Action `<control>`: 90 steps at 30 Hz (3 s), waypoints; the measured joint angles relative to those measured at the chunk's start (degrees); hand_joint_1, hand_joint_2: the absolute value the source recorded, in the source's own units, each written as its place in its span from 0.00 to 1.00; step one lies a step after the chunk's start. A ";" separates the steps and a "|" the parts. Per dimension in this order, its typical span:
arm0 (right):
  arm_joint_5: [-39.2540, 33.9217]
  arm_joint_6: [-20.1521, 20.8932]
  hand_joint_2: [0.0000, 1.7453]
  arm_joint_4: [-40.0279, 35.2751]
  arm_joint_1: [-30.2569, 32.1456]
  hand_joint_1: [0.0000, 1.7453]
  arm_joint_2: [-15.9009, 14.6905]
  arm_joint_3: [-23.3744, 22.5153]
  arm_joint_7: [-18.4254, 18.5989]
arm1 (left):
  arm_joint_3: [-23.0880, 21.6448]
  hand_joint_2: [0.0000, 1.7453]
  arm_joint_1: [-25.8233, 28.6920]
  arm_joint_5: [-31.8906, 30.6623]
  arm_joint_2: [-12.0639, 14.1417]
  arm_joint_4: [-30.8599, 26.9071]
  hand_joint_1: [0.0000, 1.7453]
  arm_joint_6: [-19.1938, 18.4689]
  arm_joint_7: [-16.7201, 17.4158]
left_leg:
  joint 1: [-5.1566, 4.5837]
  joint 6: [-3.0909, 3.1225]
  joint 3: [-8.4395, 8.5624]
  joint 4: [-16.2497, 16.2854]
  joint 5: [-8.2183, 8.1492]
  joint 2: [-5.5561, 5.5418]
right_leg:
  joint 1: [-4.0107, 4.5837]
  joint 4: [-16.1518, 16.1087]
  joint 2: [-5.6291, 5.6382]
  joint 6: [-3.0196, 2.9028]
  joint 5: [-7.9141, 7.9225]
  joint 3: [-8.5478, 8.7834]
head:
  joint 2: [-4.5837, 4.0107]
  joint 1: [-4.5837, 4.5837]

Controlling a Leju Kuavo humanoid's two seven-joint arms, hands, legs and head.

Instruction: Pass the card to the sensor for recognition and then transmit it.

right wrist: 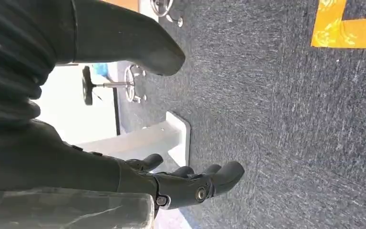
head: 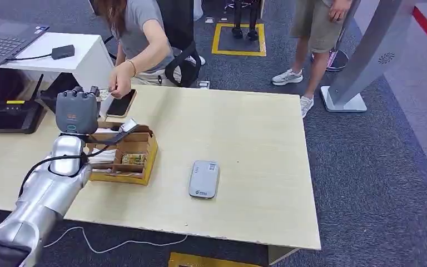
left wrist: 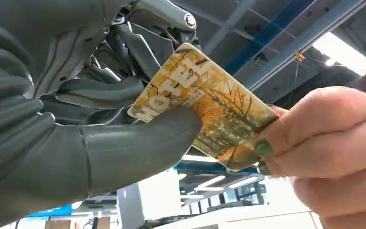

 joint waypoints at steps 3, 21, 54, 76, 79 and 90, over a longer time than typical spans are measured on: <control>-0.20 -0.04 1.00 0.07 0.01 0.00 0.02 0.00 -0.30 | 0.00 1.00 0.00 0.00 0.00 0.00 0.01 -0.13 0.11 | 0.00 0.00 0.00 0.00 0.00 0.00 | 0.00 0.00 0.00 0.00 0.00 0.00 | 0.00 0.00; -0.20 0.11 1.00 0.15 -0.11 0.00 0.02 0.00 -0.17 | 4.22 1.00 1.18 0.06 1.38 0.00 0.00 0.11 -2.29 | 0.00 0.00 0.00 0.00 0.00 -0.01 | 0.00 0.01 -0.02 0.00 0.00 0.01 | 0.00 0.00; -3.23 -0.94 1.00 0.11 0.10 0.00 0.02 -1.81 0.00 | 5.18 1.00 10.23 13.14 2.84 -22.69 0.00 -14.60 -6.18 | 0.00 0.00 0.00 0.00 0.00 0.00 | 0.00 0.00 -0.03 0.00 0.00 0.01 | 0.00 0.00; -4.11 -0.98 1.00 0.07 0.59 0.00 0.04 -3.10 -0.35 | -1.94 1.00 11.46 20.10 9.62 -33.35 0.00 -27.28 -10.08 | 0.00 0.00 0.00 0.00 0.00 0.00 | 0.00 -0.01 -0.02 0.00 0.00 0.00 | 0.00 0.00; -4.24 -0.96 1.00 0.07 0.58 0.00 0.04 -3.19 -0.35 | -2.99 1.00 11.24 22.20 10.10 -33.68 0.00 -30.29 -11.64 | 0.00 0.00 0.00 0.00 0.00 0.00 | 0.00 -0.01 -0.02 0.00 0.00 0.00 | 0.00 0.00; -5.64 -0.90 1.00 0.02 0.60 0.00 0.04 -4.44 0.00 | -8.29 1.00 6.23 40.51 17.16 -38.95 0.00 -47.57 -16.61 | 0.03 0.00 -0.01 0.00 0.00 0.02 | 0.01 0.00 0.02 0.00 0.00 -0.02 | 0.00 0.00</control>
